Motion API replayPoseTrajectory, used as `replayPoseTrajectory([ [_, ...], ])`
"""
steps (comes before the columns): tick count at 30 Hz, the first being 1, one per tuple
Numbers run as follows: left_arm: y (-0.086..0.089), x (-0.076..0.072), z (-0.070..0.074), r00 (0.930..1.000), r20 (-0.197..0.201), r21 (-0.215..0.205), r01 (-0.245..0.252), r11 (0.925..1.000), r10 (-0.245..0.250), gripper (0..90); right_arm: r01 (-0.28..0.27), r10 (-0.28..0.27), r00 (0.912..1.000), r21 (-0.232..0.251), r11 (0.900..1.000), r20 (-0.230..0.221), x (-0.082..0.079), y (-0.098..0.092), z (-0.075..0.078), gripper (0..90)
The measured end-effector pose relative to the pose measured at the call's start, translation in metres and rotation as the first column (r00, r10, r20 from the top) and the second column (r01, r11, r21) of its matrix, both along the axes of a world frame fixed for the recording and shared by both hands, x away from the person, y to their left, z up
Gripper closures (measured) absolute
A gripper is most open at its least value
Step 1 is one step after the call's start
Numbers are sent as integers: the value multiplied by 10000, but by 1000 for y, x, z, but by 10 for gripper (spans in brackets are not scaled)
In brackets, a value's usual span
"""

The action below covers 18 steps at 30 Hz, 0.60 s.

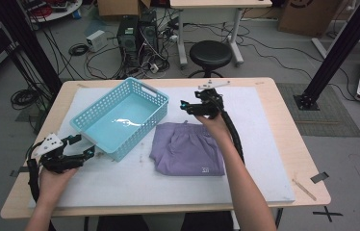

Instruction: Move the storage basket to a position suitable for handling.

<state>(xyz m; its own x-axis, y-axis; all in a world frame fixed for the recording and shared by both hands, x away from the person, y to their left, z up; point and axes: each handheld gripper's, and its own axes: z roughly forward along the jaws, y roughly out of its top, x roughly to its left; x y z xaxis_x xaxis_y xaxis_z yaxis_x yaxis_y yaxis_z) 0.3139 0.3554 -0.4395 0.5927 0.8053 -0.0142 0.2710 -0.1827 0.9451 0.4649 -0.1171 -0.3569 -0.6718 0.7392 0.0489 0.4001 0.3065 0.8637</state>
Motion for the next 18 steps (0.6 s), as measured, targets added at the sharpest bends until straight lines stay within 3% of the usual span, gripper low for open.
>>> replayPoseTrajectory([
  [6,1,0,-1,10000,62,-18,47,10000,-47,227,-254,249,9995,-212,9995,-212,29,36,-3,372],
  [10,0,0,-1,10000,52,-41,62,10000,-62,227,-454,417,9968,-535,9975,-677,49,56,-8,420],
  [18,-1,-1,-1,10000,13,-79,88,9999,-88,226,-338,130,9876,-1315,9907,-1564,81,78,-23,556],
])
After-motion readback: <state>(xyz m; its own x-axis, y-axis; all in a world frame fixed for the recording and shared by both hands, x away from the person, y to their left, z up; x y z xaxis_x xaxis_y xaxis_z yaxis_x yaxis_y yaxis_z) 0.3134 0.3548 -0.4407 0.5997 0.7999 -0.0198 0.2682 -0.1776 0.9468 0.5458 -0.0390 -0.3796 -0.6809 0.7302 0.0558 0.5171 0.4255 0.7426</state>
